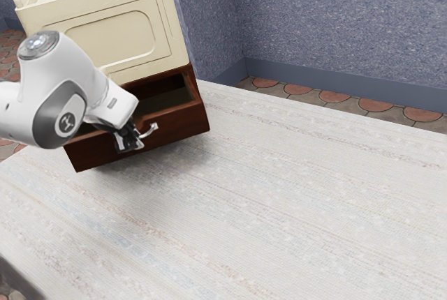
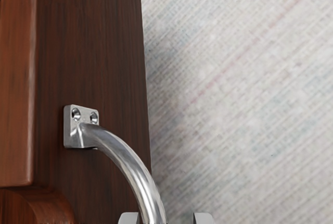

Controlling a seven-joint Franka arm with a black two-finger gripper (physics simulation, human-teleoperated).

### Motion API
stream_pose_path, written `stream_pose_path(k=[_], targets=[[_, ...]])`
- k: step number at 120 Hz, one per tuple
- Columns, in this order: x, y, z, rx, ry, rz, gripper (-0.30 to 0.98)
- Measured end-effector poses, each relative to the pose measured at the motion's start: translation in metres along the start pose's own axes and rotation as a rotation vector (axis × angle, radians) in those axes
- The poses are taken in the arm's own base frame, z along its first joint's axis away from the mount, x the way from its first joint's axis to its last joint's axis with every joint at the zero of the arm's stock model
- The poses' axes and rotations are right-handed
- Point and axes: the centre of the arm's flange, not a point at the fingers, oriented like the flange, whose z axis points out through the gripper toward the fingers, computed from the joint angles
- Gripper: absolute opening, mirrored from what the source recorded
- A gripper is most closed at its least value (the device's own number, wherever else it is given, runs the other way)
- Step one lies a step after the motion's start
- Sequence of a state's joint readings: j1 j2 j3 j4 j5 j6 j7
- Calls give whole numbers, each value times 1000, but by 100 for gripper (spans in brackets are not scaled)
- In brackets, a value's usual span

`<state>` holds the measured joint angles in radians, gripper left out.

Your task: Pull the drawer handle with one arm to open the drawer

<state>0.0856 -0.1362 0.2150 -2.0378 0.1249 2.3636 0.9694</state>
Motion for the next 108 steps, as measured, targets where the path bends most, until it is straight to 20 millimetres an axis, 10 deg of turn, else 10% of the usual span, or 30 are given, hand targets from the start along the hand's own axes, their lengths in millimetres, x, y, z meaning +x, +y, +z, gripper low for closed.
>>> stream_pose_path(k=[84, 108], targets=[[2, 13, -2, -15, 11, -18, 11], [27, 6, -39, 30, 63, -1, 14]])
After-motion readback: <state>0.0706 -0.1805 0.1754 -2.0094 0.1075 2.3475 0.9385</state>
